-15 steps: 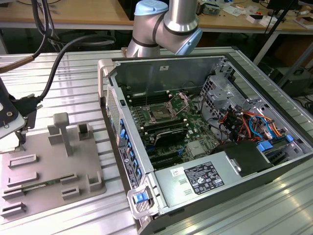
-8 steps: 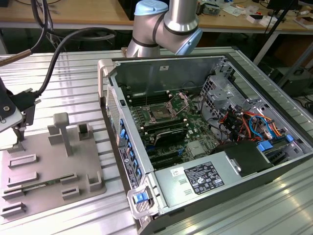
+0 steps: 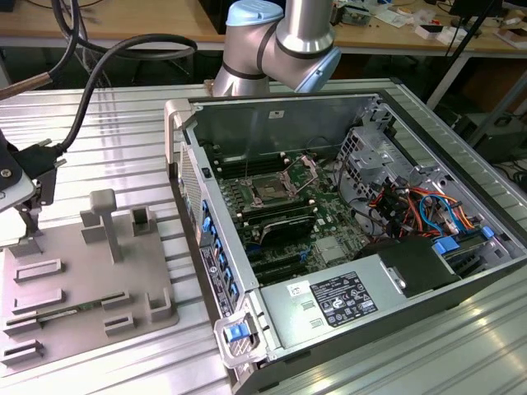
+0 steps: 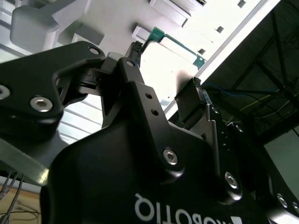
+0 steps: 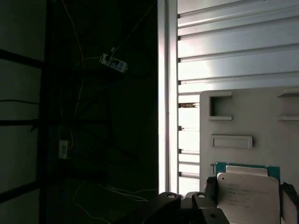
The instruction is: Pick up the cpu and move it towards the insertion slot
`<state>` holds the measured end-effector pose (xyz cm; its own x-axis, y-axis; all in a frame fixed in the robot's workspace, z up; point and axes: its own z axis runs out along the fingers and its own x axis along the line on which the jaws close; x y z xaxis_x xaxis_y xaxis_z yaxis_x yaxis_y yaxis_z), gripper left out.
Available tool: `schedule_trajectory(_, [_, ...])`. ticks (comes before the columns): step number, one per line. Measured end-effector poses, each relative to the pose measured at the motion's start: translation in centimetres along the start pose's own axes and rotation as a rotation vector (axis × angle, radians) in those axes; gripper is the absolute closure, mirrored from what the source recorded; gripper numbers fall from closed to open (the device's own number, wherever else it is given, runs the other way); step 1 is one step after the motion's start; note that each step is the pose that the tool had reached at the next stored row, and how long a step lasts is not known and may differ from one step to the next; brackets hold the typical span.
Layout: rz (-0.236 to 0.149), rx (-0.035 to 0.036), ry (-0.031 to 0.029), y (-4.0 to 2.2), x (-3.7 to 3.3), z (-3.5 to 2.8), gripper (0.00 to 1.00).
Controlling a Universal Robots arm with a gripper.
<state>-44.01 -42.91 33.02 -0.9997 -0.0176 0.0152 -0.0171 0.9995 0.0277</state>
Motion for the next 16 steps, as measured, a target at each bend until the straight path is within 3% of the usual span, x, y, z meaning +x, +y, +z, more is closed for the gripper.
schedule_trajectory(6, [0.000,0.0010,0.0000,0.02,-0.04,-0.78,0.45])
schedule_trajectory(16, [0.000,0.0024,0.0000,0.09,-0.08,-3.08,0.45])
